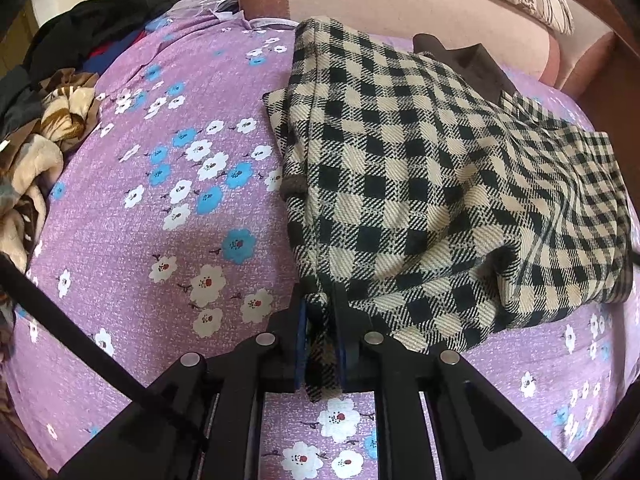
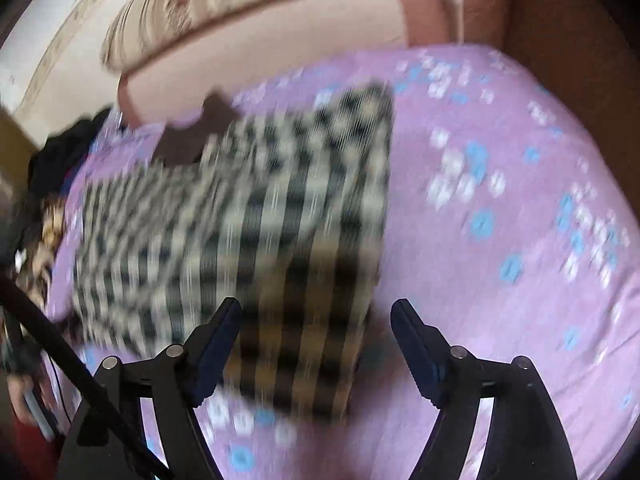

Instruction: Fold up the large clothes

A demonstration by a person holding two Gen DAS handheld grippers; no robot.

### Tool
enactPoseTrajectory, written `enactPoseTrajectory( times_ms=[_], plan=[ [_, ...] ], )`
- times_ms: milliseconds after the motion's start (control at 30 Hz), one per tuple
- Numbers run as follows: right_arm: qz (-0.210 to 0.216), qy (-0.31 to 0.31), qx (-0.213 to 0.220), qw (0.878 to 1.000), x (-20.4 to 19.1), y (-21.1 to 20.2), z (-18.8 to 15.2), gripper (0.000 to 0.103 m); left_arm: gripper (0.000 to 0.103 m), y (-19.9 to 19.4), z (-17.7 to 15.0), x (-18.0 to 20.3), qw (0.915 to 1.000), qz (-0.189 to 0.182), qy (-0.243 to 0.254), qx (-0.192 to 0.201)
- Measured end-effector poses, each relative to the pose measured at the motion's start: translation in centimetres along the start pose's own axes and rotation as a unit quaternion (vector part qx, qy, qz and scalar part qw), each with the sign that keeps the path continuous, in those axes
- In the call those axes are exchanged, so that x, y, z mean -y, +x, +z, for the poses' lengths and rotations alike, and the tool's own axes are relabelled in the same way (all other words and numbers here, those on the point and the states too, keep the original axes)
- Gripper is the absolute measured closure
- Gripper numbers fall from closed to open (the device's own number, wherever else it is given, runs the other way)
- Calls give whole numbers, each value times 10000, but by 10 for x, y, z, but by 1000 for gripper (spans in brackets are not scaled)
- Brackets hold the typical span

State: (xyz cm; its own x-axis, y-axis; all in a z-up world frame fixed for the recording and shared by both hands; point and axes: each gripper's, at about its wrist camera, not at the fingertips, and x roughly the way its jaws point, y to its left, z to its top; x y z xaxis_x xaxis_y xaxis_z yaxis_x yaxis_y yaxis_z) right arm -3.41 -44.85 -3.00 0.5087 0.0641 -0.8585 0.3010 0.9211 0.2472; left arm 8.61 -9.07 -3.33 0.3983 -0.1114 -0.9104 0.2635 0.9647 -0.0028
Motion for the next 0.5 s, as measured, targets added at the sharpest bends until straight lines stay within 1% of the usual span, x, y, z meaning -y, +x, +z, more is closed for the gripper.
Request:
enactPoseTrajectory(
  times_ms=[33,67,100,133,167,200,267,300,400,467,500],
  plan=[
    [122,-39,-166,9998,-4,10,-11,28,95,-2,1,0,10000,-35,8,6],
    [260,-68,-299,9992,-4,17,-17,62,95,-5,2,-2,10000,-82,-15,31],
    [403,-128,-478,9980,-9,24,-23,84,95,-10,4,-6,9998,-142,-81,86],
    [373,-167,-507,9979,-11,25,-25,90,95,-17,6,-12,9994,-252,-181,158],
    [486,-113,-409,9979,-10,17,-26,92,95,-24,8,-17,9988,-359,-267,209],
    [509,-82,-355,9980,-7,11,-24,92,95,-29,9,-22,9981,-447,-336,248],
    [250,-132,-259,9993,0,-6,-20,93,95,-34,9,-26,9978,-472,-389,252],
    [129,-136,-270,9995,4,-9,-20,93,95,-31,9,-27,9980,-467,-400,169],
    [-199,-111,-514,9984,11,1,-26,94,95,-19,5,-20,9993,-200,-296,-48],
    [-358,-90,-657,9972,13,11,-36,94,94,-17,4,-17,9997,-49,-227,-53],
    [-340,-70,-630,9974,16,12,-38,94,92,-19,3,-17,9998,-3,-218,-18]
  ],
)
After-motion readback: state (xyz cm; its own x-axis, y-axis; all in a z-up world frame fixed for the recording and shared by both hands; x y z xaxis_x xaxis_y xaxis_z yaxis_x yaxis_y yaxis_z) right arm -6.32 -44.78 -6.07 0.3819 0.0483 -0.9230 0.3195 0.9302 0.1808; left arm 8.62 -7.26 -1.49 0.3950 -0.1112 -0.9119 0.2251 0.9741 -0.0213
